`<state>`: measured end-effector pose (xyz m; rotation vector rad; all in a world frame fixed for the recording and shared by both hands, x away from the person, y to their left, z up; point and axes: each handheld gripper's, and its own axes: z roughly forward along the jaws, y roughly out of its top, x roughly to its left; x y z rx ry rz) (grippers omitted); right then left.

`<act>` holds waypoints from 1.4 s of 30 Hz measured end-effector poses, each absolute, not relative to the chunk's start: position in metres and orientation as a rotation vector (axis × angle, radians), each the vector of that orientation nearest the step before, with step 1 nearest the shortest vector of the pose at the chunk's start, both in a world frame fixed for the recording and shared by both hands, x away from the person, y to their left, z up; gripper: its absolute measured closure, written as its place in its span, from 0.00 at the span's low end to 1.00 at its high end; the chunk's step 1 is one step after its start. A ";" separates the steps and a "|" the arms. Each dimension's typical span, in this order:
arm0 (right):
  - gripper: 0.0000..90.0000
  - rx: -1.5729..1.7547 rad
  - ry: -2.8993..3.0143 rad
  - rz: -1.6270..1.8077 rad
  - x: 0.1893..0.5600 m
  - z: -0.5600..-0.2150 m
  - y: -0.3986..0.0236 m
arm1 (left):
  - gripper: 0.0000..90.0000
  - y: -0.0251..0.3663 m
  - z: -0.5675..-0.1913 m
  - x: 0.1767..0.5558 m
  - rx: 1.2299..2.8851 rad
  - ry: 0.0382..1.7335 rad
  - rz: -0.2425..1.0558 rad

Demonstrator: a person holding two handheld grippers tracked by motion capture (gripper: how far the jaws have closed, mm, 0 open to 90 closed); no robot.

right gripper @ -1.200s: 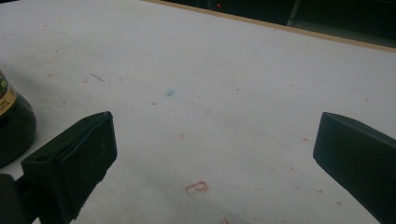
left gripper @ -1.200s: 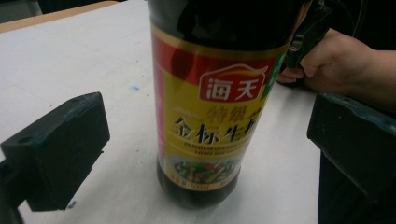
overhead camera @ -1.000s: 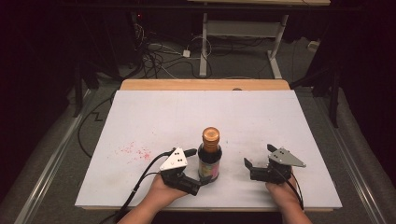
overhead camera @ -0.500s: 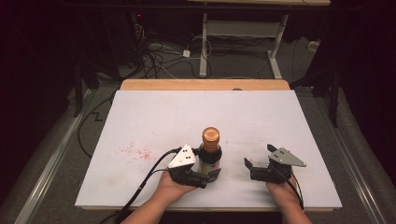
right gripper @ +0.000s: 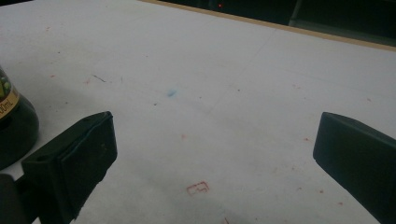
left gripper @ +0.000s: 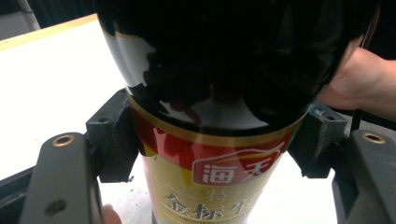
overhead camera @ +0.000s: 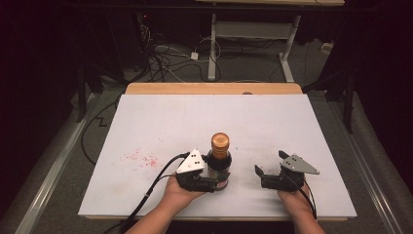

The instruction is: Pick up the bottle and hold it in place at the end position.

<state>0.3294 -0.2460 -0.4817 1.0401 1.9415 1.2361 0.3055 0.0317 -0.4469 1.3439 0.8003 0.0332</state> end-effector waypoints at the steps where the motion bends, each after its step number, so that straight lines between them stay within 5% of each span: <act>1: 0.00 1.039 1.942 1.237 0.329 -0.482 -0.246 | 0.30 0.032 -0.447 0.305 1.344 0.800 0.033; 21: 0.00 1.039 1.933 1.247 0.329 -0.482 -0.246 | 0.32 0.044 -0.441 0.310 1.414 0.771 0.090; 26: 0.00 1.040 1.932 1.245 0.329 -0.482 -0.247 | 0.32 0.044 -0.432 0.320 1.268 0.861 0.081; 42: 0.00 1.042 1.932 1.252 0.329 -0.481 -0.247 | 0.32 0.062 -0.426 0.372 1.182 0.937 0.168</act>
